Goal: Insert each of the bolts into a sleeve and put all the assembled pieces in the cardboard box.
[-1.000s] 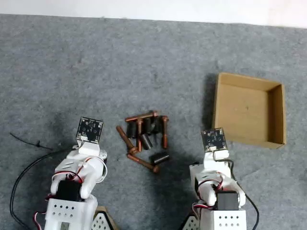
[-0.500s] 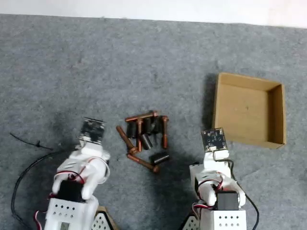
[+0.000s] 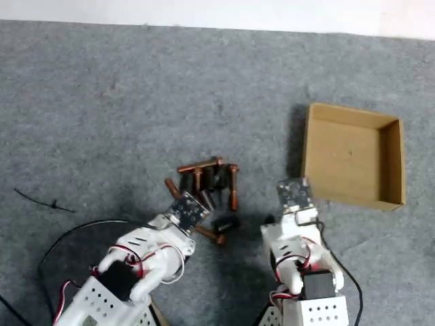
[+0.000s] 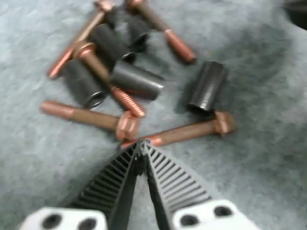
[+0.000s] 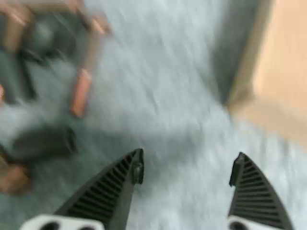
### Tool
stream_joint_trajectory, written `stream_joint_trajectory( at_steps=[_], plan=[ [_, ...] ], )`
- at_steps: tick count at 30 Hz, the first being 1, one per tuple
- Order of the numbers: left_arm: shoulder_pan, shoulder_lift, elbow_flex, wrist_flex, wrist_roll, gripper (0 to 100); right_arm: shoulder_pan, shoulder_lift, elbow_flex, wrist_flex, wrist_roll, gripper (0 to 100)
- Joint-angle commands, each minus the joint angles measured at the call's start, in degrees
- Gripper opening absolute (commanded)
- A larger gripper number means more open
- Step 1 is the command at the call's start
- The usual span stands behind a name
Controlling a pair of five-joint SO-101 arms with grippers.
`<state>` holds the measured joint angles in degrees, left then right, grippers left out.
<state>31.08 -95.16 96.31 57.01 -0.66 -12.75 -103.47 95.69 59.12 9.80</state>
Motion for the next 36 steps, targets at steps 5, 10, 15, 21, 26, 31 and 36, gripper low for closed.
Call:
stream_joint_trajectory(
  at_steps=[5,10,15,21,26,31,36],
  plan=[
    [-11.03,-0.66,-15.96,-0.18,0.26,1,-1.89,-0.13,7.43,-0.66,-0.44,27.5],
    [-20.79,-0.57,-37.14,-2.29,0.44,1,-1.89,-0.22,7.43,-0.57,-0.18,27.5],
    [-21.32,-0.4,-40.04,-4.04,0.26,1,-1.89,0.13,7.43,-0.48,-0.18,27.5],
    [-21.58,-0.57,-25.63,-18.02,0.44,1,-1.89,0.13,7.43,3.74,-0.18,27.5],
    [-22.55,-0.04,-12.7,-24.7,0.26,1,1.36,-0.31,7.34,4.44,-0.18,27.5],
    [-28.35,1.1,-16.48,-22.77,0.35,1,4.97,-0.22,7.34,4.0,0.88,27.5],
    [-31.34,19.21,-28.26,-17.76,0.35,1,14.9,0.22,-0.75,4.35,2.37,27.5]
  ],
)
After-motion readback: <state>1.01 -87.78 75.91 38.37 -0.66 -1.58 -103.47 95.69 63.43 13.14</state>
